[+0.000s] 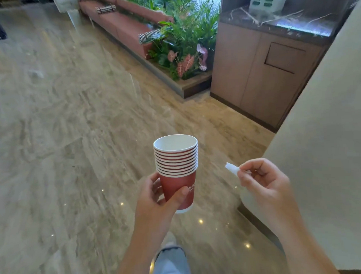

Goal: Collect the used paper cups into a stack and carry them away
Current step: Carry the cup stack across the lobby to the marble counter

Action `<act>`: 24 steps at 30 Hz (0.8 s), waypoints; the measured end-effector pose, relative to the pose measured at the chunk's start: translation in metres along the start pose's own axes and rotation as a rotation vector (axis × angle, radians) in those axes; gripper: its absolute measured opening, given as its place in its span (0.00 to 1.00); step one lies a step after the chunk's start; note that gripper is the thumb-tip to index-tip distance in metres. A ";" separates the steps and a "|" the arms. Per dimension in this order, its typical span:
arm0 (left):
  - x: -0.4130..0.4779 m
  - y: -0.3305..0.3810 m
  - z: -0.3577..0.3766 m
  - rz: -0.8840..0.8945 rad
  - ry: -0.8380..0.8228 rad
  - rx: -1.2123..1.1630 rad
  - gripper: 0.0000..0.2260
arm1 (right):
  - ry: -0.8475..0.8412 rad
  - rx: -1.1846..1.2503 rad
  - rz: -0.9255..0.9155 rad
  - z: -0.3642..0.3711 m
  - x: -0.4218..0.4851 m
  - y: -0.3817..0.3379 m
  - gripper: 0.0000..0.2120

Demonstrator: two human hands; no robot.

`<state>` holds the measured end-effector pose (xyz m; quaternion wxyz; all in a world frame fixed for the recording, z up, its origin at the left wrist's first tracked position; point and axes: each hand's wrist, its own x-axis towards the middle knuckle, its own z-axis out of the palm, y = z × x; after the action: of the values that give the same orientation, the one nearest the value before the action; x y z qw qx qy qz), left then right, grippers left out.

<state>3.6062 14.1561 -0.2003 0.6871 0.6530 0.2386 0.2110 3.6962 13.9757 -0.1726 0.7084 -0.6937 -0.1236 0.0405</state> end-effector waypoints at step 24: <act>0.504 -0.004 0.135 -0.054 -0.260 0.015 0.30 | 0.264 -0.176 0.026 0.069 0.458 0.062 0.11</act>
<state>4.0888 14.3515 -0.2261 0.7128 0.6732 0.1667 0.1044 4.1296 14.1501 -0.1790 0.6545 -0.7539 -0.0234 -0.0528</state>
